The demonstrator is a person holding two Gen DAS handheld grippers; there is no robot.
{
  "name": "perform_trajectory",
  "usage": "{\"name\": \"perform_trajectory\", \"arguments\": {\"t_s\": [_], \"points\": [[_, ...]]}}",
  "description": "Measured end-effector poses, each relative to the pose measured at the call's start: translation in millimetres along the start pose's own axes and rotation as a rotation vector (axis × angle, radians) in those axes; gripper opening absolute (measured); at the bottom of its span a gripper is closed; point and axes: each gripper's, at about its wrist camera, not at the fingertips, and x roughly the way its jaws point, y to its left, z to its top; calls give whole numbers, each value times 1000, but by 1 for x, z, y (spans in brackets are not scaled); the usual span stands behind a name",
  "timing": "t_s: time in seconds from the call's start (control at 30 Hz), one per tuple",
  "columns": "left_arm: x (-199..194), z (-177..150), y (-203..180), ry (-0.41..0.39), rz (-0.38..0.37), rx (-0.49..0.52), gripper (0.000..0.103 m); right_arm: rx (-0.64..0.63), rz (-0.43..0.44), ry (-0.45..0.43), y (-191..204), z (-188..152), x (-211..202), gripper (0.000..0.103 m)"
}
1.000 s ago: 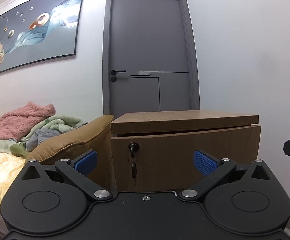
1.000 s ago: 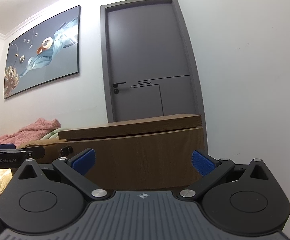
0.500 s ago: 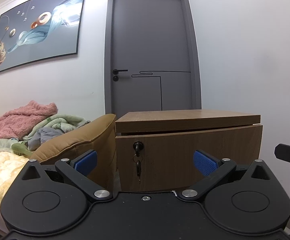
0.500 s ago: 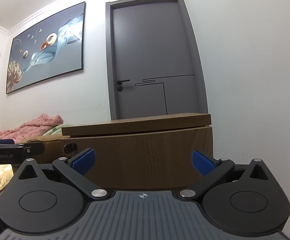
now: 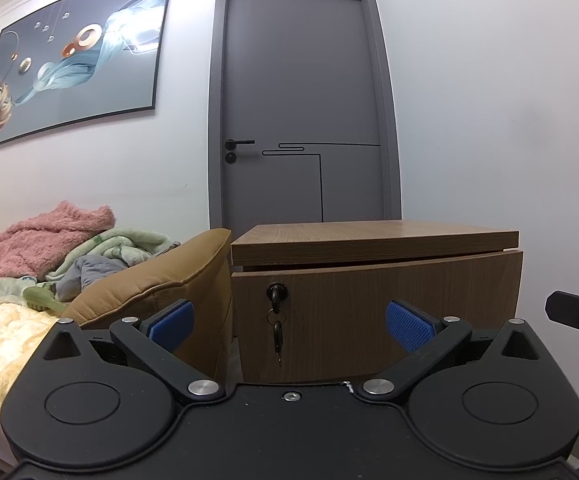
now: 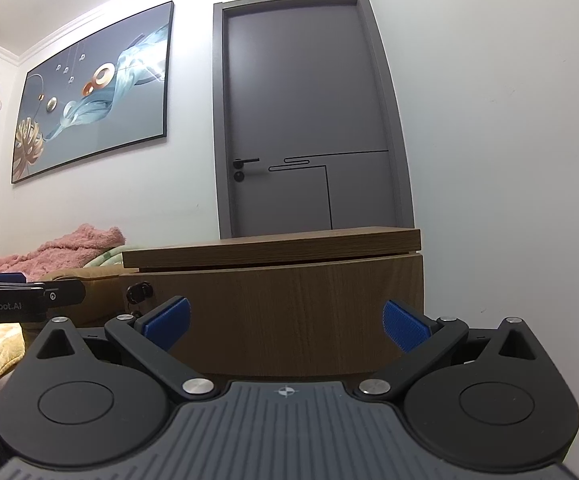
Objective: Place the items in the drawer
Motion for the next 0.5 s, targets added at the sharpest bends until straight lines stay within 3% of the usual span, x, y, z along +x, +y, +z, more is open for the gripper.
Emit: {"name": "perform_trajectory", "arguments": {"t_s": [0.5], "points": [[0,0,-1,-1,-3,1,102,-3,0,3,0,-1,-1,103]]}}
